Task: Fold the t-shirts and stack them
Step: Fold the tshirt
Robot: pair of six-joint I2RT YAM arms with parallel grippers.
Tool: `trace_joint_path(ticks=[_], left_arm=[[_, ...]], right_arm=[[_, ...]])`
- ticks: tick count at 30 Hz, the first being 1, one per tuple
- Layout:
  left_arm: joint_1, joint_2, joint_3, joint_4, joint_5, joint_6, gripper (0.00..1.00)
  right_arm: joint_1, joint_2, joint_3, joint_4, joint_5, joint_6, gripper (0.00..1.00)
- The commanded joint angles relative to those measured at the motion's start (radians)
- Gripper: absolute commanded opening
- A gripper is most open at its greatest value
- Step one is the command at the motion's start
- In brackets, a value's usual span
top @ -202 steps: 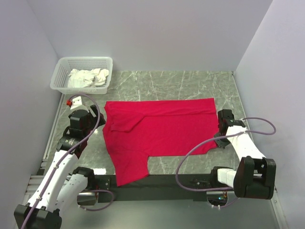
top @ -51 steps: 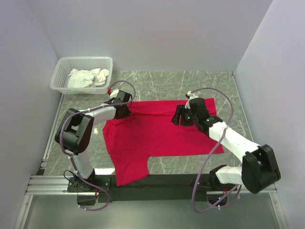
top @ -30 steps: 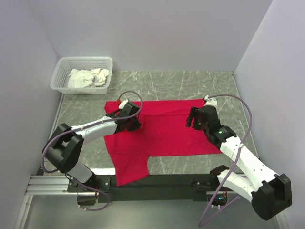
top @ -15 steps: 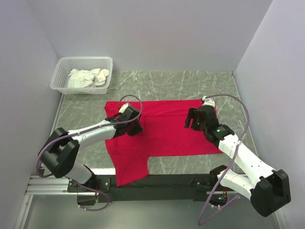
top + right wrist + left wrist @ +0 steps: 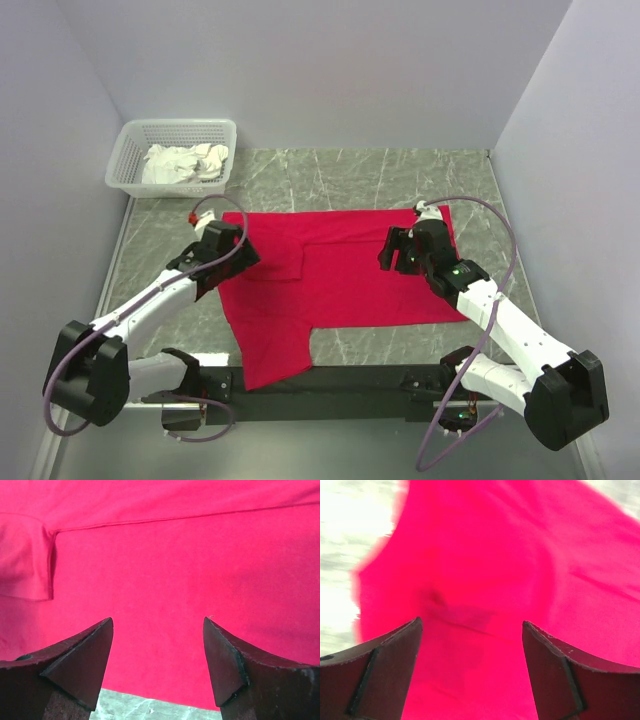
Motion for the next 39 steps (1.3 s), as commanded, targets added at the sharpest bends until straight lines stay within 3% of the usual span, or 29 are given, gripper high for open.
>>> trace_joint_path(ticks=[1,5,18,25,34,39], left_arm=[[0.079,0.003,-0.054,0.110,0.078,0.135,0.85],[0.111,0.053,-0.062,0.171,0.157,0.171,0.81],[0.113,0.181,-0.017,0.255,0.204,0.218,0.78],[0.111,0.181,-0.016,0.226,0.246,0.208,0.61],[0.103,0.097,-0.057,0.160,0.283,0.134,0.47],[0.093,0.077,-0.071,0.160,0.293,0.109,0.44]], right_arm=[[-0.006,-0.005,-0.008,0.046,-0.028,-0.013,0.79],[-0.006,-0.002,-0.013,0.046,-0.036,-0.016,0.78],[-0.006,-0.002,-0.042,0.064,-0.062,-0.027,0.78],[-0.006,-0.004,-0.043,0.067,-0.062,-0.030,0.77],[-0.005,-0.002,-0.046,0.072,-0.062,-0.033,0.77],[-0.005,-0.004,-0.050,0.072,-0.080,-0.033,0.77]])
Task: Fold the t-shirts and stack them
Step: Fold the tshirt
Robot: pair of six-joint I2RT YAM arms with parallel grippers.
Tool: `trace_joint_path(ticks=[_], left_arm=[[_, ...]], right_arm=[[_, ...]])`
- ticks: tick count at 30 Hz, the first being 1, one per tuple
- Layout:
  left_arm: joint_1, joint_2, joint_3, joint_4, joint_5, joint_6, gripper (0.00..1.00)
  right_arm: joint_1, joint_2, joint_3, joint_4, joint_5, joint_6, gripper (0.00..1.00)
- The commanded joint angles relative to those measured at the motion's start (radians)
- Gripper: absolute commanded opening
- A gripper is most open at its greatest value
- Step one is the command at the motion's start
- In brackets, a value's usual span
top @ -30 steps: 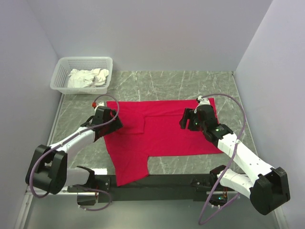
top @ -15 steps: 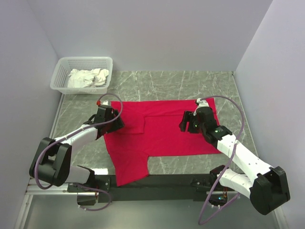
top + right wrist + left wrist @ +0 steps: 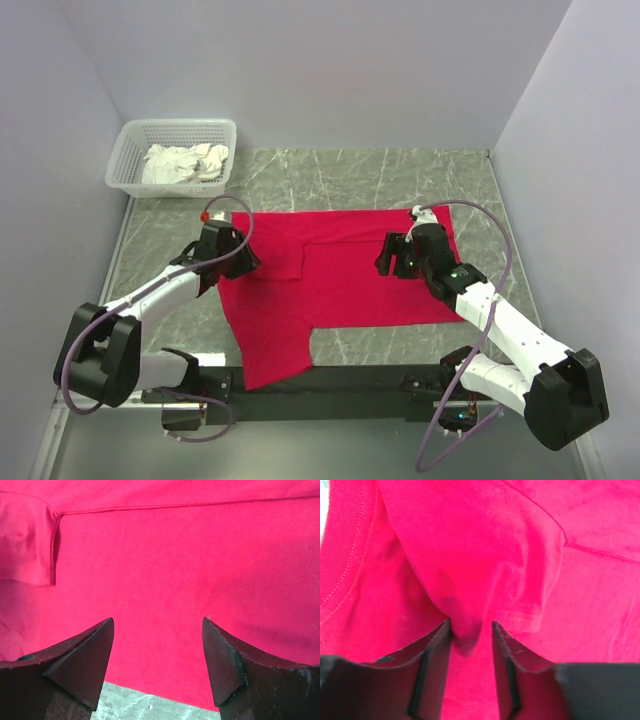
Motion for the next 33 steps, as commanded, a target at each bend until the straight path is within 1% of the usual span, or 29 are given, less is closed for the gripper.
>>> trace_joint_path(ticks=[1,4,8,10,11,12,14,17,19,21,23,26,27,29,30,31,33], left_arm=[[-0.009,-0.024,-0.015,0.002,0.023,-0.028,0.41],[-0.011,0.002,-0.010,-0.012,0.012,-0.032,0.36],[-0.018,0.014,-0.016,-0.047,-0.020,-0.075,0.38],[-0.018,0.013,-0.023,-0.072,-0.028,-0.090,0.37],[-0.018,0.016,-0.023,-0.078,-0.060,-0.100,0.35],[-0.018,0.016,-0.023,-0.084,-0.066,-0.104,0.33],[-0.018,0.020,-0.024,-0.086,-0.068,-0.120,0.33],[-0.022,0.020,-0.027,-0.095,-0.071,-0.141,0.34],[-0.022,0.014,-0.032,-0.098,-0.088,-0.147,0.39],[-0.022,0.010,-0.036,-0.098,-0.095,-0.147,0.39],[-0.023,0.008,-0.035,-0.100,-0.091,-0.146,0.37],[-0.031,-0.004,-0.029,-0.104,-0.085,-0.147,0.32],[-0.031,-0.006,-0.029,-0.107,-0.086,-0.144,0.29],[-0.032,-0.003,-0.021,-0.115,-0.088,-0.144,0.21],[-0.032,-0.001,-0.017,-0.121,-0.088,-0.143,0.14],[-0.032,-0.001,-0.012,-0.132,-0.088,-0.143,0.09],[-0.032,-0.001,0.005,-0.173,-0.089,-0.147,0.03]], right_arm=[[-0.005,-0.006,-0.005,0.031,-0.011,-0.011,0.77],[-0.005,-0.009,-0.005,0.029,-0.011,-0.011,0.77],[-0.005,-0.010,-0.004,0.026,-0.005,-0.016,0.77],[-0.005,-0.012,-0.008,0.026,-0.002,-0.016,0.77],[-0.006,-0.013,-0.008,0.029,-0.002,-0.016,0.77],[-0.005,-0.010,-0.008,0.029,-0.005,-0.015,0.77],[-0.005,-0.009,-0.006,0.029,-0.008,-0.015,0.77],[-0.006,-0.007,-0.003,0.029,-0.008,-0.016,0.77],[-0.005,-0.007,-0.004,0.029,-0.006,-0.016,0.77],[-0.005,-0.007,-0.006,0.031,-0.008,-0.016,0.77],[-0.006,-0.007,-0.006,0.031,-0.008,-0.015,0.77],[-0.006,-0.004,-0.005,0.031,-0.011,-0.015,0.77],[-0.005,-0.004,-0.005,0.032,-0.011,-0.015,0.77],[-0.005,-0.002,-0.005,0.034,-0.014,-0.013,0.77],[-0.006,0.002,-0.005,0.035,-0.014,-0.011,0.77],[-0.006,0.002,-0.003,0.037,-0.017,-0.010,0.76],[-0.005,0.004,0.000,0.031,-0.016,-0.011,0.76]])
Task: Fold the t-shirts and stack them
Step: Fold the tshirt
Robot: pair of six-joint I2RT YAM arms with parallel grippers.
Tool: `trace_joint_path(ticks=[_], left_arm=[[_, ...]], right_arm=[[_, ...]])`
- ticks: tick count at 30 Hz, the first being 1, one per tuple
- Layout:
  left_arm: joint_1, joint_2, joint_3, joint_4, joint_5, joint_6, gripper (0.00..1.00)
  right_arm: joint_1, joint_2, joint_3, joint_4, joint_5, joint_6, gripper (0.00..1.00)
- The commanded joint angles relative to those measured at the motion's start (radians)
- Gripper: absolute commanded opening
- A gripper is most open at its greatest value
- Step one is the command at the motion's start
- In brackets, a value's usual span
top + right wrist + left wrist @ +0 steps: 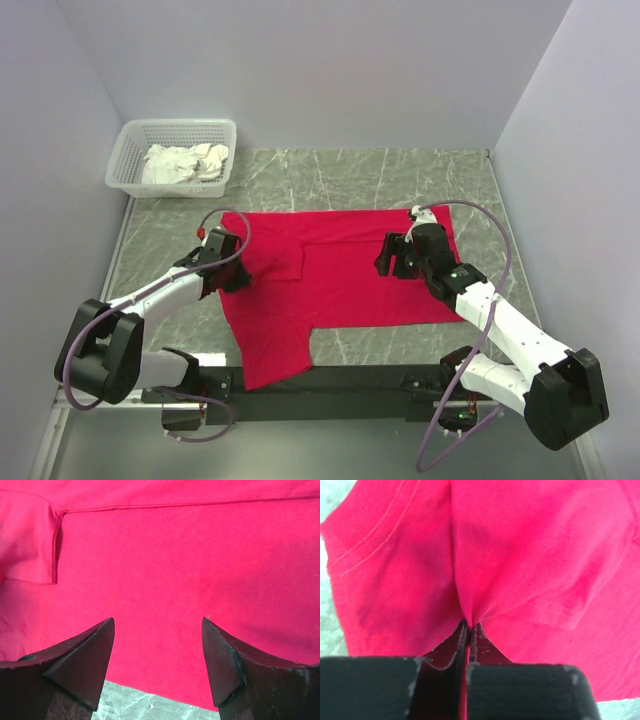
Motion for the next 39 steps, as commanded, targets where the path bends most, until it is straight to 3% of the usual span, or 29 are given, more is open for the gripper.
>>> trace_joint_path(ticks=[1,5,8,12,16,18,22,29,39], left_arm=[[-0.006,-0.016,0.040,-0.075,-0.021,-0.014,0.02],[-0.006,-0.040,0.068,-0.159,-0.039,-0.031,0.02],[-0.006,-0.039,0.069,-0.183,-0.050,-0.029,0.11],[-0.008,-0.013,0.086,-0.213,-0.102,-0.023,0.46],[-0.072,-0.036,0.153,-0.264,-0.199,-0.010,0.65],[-0.159,-0.023,0.233,-0.320,-0.245,-0.006,0.67],[-0.325,0.067,0.347,-0.361,-0.323,-0.019,0.60],[-0.448,0.320,0.503,-0.330,-0.337,0.012,0.40],[-0.522,0.509,0.652,-0.359,-0.452,0.072,0.38]], right_arm=[[-0.006,0.000,0.005,0.027,0.000,-0.008,0.76],[-0.006,0.000,0.014,0.018,0.000,-0.011,0.76],[-0.006,0.007,0.014,0.025,-0.011,-0.005,0.76],[-0.005,0.009,0.009,0.023,-0.017,-0.005,0.76],[-0.005,-0.006,0.015,0.006,0.006,-0.019,0.76],[-0.005,-0.014,0.020,-0.002,0.015,-0.023,0.76],[-0.006,-0.014,0.026,-0.008,0.045,-0.013,0.75],[-0.005,-0.017,0.029,-0.019,0.054,-0.008,0.75],[-0.005,-0.031,0.019,-0.025,0.063,-0.019,0.75]])
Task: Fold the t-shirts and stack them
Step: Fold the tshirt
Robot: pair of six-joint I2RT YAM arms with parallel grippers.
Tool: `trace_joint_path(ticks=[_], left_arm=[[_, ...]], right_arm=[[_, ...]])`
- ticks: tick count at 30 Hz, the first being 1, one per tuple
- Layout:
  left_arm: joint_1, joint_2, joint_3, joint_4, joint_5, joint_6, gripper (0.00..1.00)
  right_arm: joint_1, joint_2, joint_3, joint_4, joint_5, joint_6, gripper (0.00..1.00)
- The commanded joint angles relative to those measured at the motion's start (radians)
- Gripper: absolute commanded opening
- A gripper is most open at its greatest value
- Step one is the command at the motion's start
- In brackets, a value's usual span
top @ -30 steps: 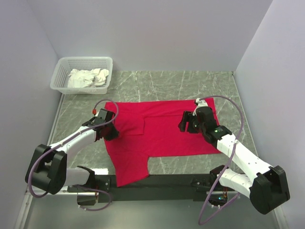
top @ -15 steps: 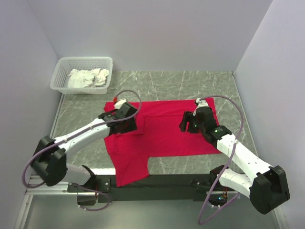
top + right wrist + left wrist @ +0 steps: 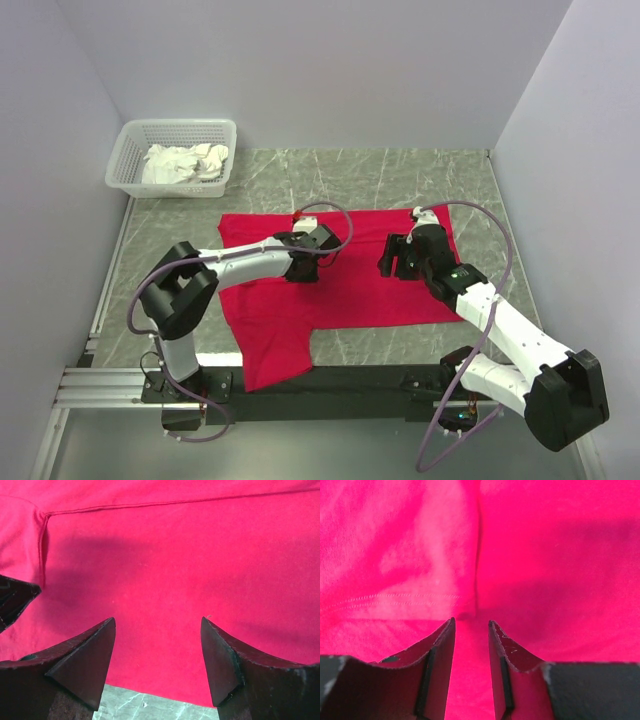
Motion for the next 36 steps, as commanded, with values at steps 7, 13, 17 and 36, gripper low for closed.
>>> trace_joint_path(ticks=[7,13,17,36], left_arm=[[-0.008,0.068,0.075,-0.018,-0.068,0.046,0.28],[-0.010,0.093,0.079,-0.028,-0.061,0.034,0.26],[-0.010,0.102,0.087,-0.031,-0.056,0.036,0.22],[-0.010,0.109,0.228,-0.143,0.044,-0.007,0.06]], right_arm=[[-0.008,-0.023,0.018,-0.001,0.030,-0.017,0.75],[-0.006,-0.020,0.017,0.003,0.027,-0.016,0.75],[-0.006,-0.019,0.017,0.003,0.030,-0.018,0.75],[-0.008,-0.026,0.015,0.000,0.034,-0.013,0.75]])
